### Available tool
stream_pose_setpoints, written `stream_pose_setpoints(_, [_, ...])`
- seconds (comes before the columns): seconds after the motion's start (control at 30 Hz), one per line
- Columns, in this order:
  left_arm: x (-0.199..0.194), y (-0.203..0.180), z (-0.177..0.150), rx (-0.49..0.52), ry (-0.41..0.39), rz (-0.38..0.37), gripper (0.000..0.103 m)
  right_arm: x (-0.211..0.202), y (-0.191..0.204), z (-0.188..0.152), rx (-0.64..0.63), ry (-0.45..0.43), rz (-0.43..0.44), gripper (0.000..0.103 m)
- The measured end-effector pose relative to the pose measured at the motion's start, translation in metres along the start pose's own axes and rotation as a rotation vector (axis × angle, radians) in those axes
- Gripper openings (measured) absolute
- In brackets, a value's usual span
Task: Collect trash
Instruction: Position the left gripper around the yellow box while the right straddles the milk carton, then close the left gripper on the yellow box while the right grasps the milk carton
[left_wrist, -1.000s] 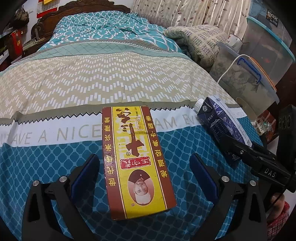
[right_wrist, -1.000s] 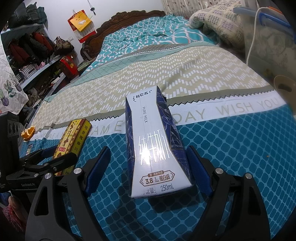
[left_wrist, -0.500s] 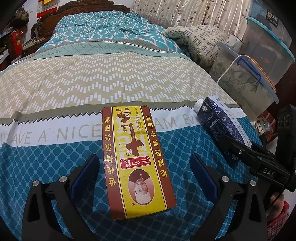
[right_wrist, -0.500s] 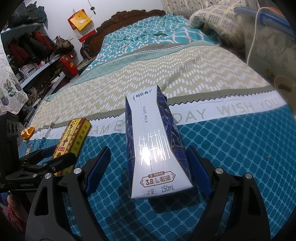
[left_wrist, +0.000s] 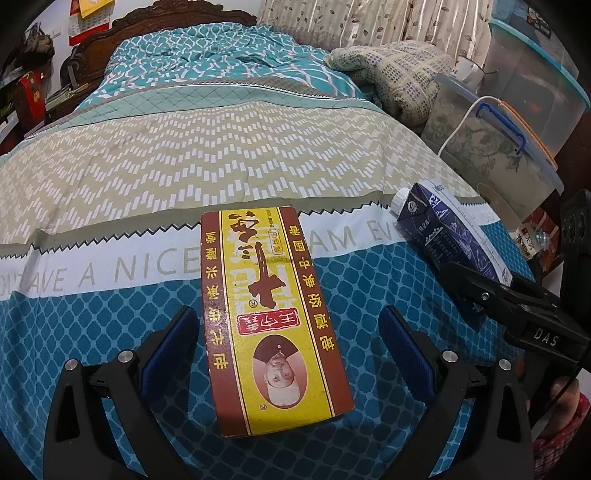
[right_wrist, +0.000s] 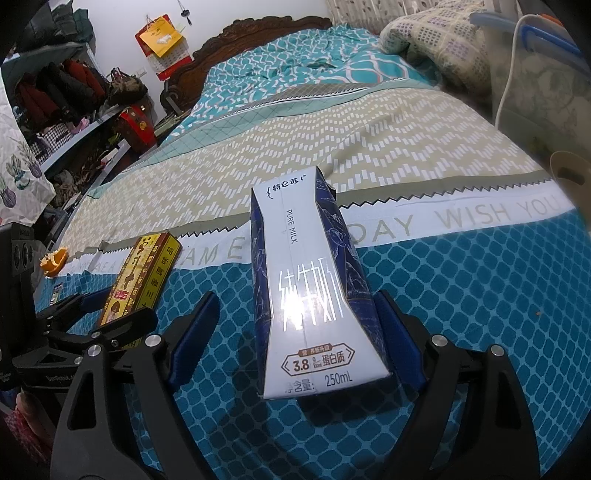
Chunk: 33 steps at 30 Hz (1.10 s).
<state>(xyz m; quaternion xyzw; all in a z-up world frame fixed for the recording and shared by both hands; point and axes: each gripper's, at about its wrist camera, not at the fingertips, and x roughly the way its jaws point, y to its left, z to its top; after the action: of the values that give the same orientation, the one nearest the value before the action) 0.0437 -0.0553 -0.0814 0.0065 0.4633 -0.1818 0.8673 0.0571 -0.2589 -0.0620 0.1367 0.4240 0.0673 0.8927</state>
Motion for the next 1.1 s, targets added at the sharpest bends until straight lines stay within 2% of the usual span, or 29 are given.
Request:
stream_pose_setpoints(0.5, [0.001, -0.001, 0.000, 0.006, 0.001, 0.003, 0.094, 0.004, 0.001, 0.000, -0.016, 0.006, -0.015, 0.086])
stream_pose_setpoints(0.53, [0.001, -0.001, 0.000, 0.003, 0.000, 0.000, 0.094, 0.004, 0.001, 0.000, -0.019, 0.004, -0.021, 0.081])
stream_pose_setpoints(0.57, [0.000, -0.001, 0.000, 0.001, -0.002, -0.003, 0.094, 0.003, 0.001, 0.000, -0.018, -0.002, -0.034, 0.067])
stream_pose_setpoints(0.6, [0.000, -0.001, 0.000, -0.003, -0.003, -0.007, 0.094, 0.002, 0.001, -0.001, -0.015, -0.006, -0.041, 0.057])
stream_pose_setpoints(0.8, [-0.003, 0.004, -0.001, -0.022, -0.012, -0.021, 0.094, -0.012, 0.001, -0.004, -0.006, -0.080, -0.053, 0.056])
stream_pose_setpoints(0.93, [-0.004, 0.005, -0.001, -0.025, -0.011, -0.019, 0.094, -0.019, -0.008, -0.006, 0.036, -0.090, -0.035, 0.056])
stream_pose_setpoints(1.07, [-0.004, 0.005, -0.001, -0.026, -0.013, -0.009, 0.090, -0.027, -0.019, -0.010, 0.075, -0.096, -0.027, 0.056])
stream_pose_setpoints(1.1, [-0.004, 0.005, -0.001, -0.027, -0.014, -0.004, 0.086, -0.031, -0.024, -0.011, 0.087, -0.100, -0.035, 0.056])
